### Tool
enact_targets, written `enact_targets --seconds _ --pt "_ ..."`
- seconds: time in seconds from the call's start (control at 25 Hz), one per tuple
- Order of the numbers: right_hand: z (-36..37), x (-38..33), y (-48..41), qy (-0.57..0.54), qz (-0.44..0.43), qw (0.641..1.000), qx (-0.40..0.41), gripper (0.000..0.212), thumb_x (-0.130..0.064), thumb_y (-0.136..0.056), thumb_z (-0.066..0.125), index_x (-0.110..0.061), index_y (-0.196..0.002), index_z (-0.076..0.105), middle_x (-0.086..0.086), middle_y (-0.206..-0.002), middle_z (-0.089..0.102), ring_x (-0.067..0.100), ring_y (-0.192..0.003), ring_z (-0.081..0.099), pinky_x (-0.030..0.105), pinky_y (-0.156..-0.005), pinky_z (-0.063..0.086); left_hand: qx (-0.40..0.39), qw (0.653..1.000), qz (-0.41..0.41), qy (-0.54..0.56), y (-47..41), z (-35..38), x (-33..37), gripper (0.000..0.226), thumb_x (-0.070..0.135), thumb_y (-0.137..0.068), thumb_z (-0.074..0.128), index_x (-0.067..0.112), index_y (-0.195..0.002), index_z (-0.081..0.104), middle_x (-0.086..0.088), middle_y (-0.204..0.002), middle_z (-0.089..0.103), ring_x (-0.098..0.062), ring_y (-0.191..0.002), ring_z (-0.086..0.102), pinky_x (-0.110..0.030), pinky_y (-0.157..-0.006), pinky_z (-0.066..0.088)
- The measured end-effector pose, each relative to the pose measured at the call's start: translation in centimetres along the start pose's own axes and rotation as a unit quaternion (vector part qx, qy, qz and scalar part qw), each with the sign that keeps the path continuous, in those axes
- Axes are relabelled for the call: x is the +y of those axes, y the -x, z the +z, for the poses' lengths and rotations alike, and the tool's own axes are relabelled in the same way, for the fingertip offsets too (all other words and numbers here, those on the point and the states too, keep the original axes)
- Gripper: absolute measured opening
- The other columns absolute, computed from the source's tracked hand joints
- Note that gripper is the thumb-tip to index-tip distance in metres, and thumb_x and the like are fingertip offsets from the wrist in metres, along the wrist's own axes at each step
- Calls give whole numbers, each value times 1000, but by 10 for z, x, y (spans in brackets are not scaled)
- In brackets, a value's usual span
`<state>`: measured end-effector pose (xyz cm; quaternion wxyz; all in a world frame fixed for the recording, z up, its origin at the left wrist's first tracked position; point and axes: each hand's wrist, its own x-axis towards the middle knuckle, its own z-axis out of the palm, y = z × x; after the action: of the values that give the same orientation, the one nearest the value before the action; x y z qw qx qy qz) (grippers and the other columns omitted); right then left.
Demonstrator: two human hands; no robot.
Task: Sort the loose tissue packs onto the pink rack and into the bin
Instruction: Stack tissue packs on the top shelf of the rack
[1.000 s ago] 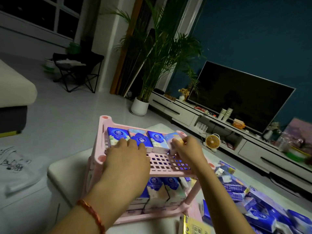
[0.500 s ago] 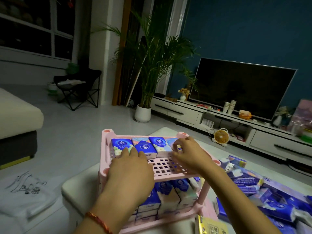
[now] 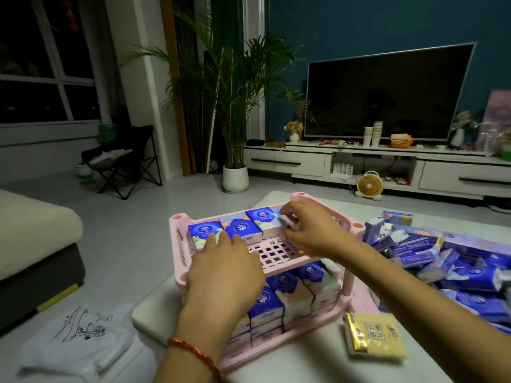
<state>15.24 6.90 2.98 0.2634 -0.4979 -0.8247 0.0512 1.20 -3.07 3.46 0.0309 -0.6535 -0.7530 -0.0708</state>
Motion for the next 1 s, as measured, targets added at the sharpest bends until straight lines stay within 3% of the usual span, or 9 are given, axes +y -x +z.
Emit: enact_targets --seconds 0.08,0.16,0.28,0.4,0.48,0.6,0.8,0.92,1.0 --pt "-10 1 1 -89 25 996 -9 39 -18 -89 59 -16 -127 49 5 -125 55 10 -100 50 22 -82 43 57 998 5 -8 2 3 3 48 34 -98 23 16 -142 30 -7 -154 20 -23 -142 18 -44 -115 19" --pt "-39 6 6 -244 71 967 33 40 -11 -88 59 -12 -127 49 7 -121 58 12 -101 55 22 -84 47 212 972 72 68 9 11 6 42 26 -94 29 16 -132 46 -7 -145 39 -22 -136 33 -47 -112 25" --pt "-99 24 24 -332 128 924 141 26 -5 -90 55 -9 -116 55 8 -102 63 14 -87 61 21 -73 50 370 842 209 334 32 27 24 30 12 -82 37 10 -93 64 -5 -98 65 -18 -97 56 -34 -88 43" --pt "-128 62 55 -218 171 955 104 18 -5 -90 55 -9 -108 57 10 -89 64 11 -69 60 18 -62 50 302 835 348 300 58 53 60 19 13 -79 42 16 -88 58 -1 -90 62 -20 -83 57 -31 -72 42" --pt "-127 96 79 -69 233 968 -54 23 -11 -89 60 -8 -111 56 14 -96 63 13 -69 58 22 -63 49 201 861 405 232 69 78 81 24 22 -74 43 24 -91 59 2 -96 63 -18 -83 63 -28 -72 43" --pt "-103 130 118 120 284 903 -298 34 -22 -84 66 -9 -114 59 10 -106 61 21 -84 59 26 -70 48 80 884 418 191 80 107 99 33 33 -69 39 33 -90 63 11 -97 66 -5 -76 67 -15 -59 49" --pt "-59 132 147 223 242 880 -343 56 -32 -71 78 -17 -116 50 8 -122 49 26 -113 48 27 -80 41 28 890 411 198 84 109 107 31 39 -71 36 36 -82 65 17 -91 65 4 -68 63 -8 -53 45" --pt "-59 129 143 192 257 879 -353 66 -27 -68 81 -17 -124 46 5 -126 56 21 -105 54 28 -78 46 -5 894 384 229 86 102 106 38 39 -80 32 36 -106 60 17 -113 57 2 -94 61 -13 -73 47" --pt "-75 119 138 103 281 884 -358 82 -22 -71 80 -18 -138 34 4 -128 53 22 -106 55 32 -85 49 -2 894 357 272 82 101 103 39 42 -93 32 39 -131 37 21 -136 36 2 -122 42 -14 -96 35"
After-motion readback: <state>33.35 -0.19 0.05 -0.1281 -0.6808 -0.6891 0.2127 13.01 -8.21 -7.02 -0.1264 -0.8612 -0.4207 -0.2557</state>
